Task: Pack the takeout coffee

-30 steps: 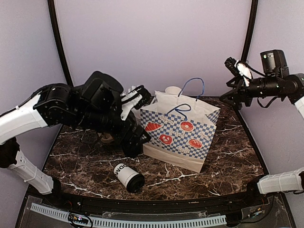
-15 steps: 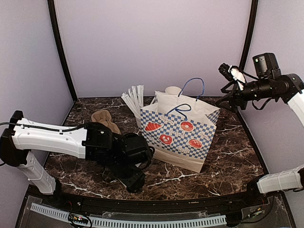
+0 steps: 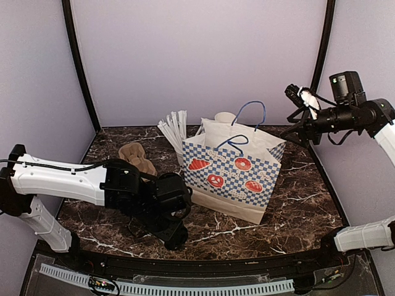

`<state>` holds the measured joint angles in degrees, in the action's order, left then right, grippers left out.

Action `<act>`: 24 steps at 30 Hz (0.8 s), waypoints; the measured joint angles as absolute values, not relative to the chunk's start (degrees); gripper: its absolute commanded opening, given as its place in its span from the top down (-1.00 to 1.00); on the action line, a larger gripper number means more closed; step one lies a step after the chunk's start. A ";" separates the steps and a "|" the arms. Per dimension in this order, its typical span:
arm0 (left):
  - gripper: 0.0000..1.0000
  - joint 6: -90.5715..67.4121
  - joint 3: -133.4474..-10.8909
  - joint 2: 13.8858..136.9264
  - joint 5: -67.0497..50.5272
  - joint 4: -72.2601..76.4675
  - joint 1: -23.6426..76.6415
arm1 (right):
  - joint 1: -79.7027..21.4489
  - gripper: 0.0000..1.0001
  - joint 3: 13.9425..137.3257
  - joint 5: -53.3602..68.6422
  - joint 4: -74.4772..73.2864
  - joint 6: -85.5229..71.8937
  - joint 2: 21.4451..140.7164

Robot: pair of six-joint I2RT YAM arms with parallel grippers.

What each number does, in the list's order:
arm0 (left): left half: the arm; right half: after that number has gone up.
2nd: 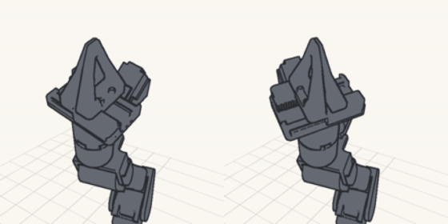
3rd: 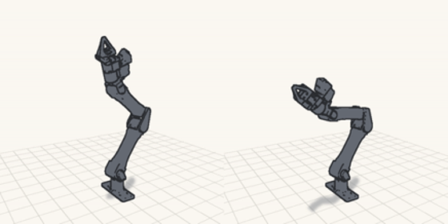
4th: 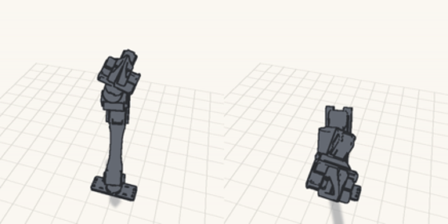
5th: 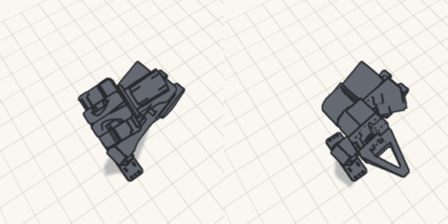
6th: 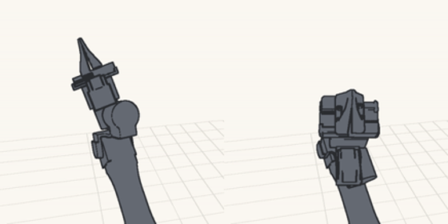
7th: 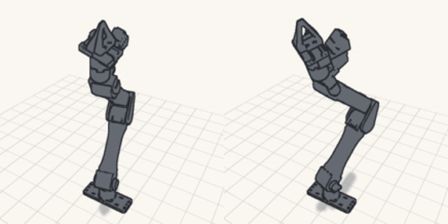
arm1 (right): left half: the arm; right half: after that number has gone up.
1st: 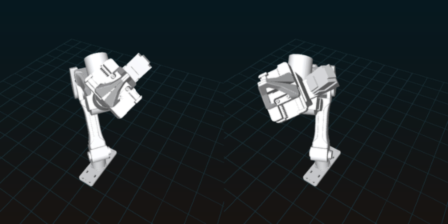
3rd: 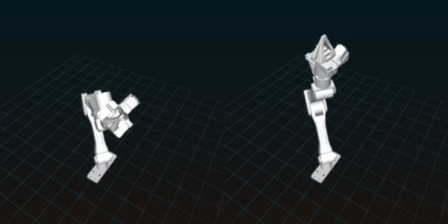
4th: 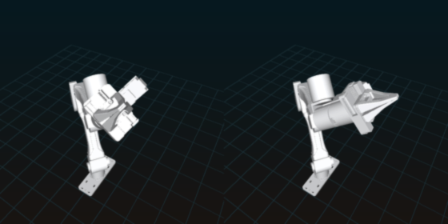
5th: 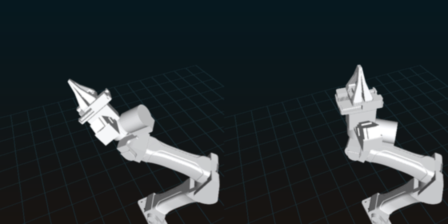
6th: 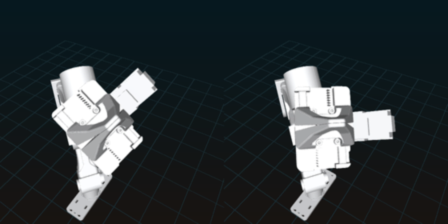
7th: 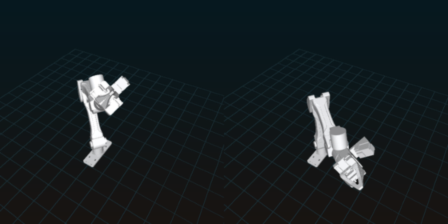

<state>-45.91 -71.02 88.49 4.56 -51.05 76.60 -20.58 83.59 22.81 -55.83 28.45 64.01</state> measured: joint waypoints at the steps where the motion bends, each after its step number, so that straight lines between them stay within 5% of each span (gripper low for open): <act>1: 0.42 -46.02 -71.02 88.51 4.75 -51.05 76.38 | -20.58 -0.45 83.59 22.90 -55.79 28.47 64.01; 24: 0.60 -44.12 -68.16 91.09 4.56 -47.59 73.38 | -20.58 -0.42 82.91 22.96 -55.68 28.45 63.42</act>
<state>-44.12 -68.16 91.09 4.56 -47.59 73.38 -20.58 82.91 22.96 -55.68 28.45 63.42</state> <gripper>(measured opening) 0.217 0.711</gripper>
